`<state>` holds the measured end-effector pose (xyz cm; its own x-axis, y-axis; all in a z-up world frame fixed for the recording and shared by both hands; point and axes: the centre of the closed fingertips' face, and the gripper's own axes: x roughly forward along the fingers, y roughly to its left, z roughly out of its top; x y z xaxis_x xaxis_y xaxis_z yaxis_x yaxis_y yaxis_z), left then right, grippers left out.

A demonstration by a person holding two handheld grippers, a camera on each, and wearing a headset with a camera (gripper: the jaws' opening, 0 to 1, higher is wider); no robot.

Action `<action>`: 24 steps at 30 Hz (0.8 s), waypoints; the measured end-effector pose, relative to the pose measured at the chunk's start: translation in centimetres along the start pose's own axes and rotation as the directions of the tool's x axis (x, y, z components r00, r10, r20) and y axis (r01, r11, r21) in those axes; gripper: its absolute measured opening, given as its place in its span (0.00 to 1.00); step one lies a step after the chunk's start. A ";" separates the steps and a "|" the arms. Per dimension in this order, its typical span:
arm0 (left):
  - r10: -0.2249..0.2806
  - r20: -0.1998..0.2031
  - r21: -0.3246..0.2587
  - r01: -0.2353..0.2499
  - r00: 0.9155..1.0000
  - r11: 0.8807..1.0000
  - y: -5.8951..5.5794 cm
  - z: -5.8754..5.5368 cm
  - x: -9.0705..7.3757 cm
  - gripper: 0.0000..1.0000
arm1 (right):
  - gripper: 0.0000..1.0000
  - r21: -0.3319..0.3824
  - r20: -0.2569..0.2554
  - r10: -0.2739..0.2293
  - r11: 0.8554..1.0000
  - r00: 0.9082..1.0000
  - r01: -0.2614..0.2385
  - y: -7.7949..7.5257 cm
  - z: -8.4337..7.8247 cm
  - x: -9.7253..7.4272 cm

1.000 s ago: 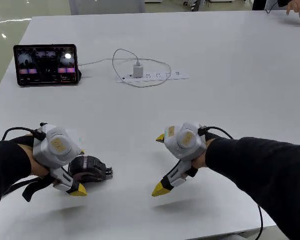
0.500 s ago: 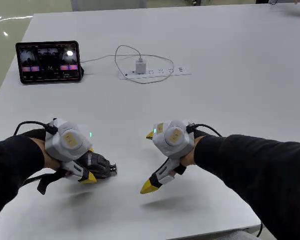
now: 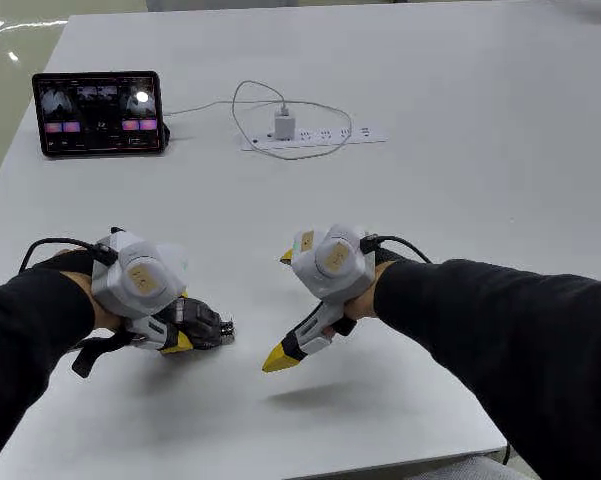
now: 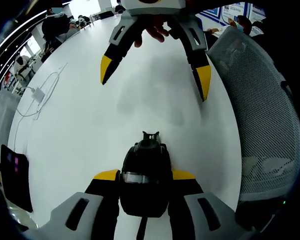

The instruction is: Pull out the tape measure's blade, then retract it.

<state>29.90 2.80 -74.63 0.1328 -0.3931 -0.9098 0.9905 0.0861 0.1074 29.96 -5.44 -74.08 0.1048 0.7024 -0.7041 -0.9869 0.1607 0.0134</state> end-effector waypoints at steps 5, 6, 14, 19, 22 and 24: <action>-0.006 0.002 -0.003 0.006 1.000 1.000 0.0 -0.1 0.0 0.32 | 0.99 -0.008 -0.004 0.012 1.000 1.000 -0.012 0.1 -0.1 0.7; -0.007 0.007 -0.008 0.007 1.000 1.000 0.0 -0.1 0.0 0.32 | 0.99 -0.005 -0.005 0.011 1.000 1.000 -0.011 -0.1 -0.2 0.9; 0.034 -0.005 0.017 -0.034 0.999 0.999 0.4 -0.3 0.3 0.32 | 0.83 -0.023 -0.015 0.019 1.000 1.000 -0.019 -0.2 0.2 2.2; 0.036 0.005 0.002 -0.036 0.999 0.999 0.6 -0.4 0.4 0.32 | 0.72 -0.071 -0.029 0.031 0.997 0.999 -0.033 0.1 0.8 3.2; 0.030 0.002 -0.004 -0.030 1.000 1.000 0.6 -0.4 0.5 0.32 | 0.63 -0.087 -0.035 0.042 0.995 0.999 -0.045 0.3 1.1 3.8; 0.027 0.001 -0.003 -0.027 1.000 1.000 0.6 -0.4 0.5 0.32 | 0.55 -0.094 -0.040 0.048 0.994 0.998 -0.051 0.4 1.3 4.2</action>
<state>30.55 3.04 -75.18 0.1598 -0.3918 -0.9061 0.9864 0.0998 0.1307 30.15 -1.57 -76.14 0.0526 0.6807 -0.7307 -0.9981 0.0587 -0.0172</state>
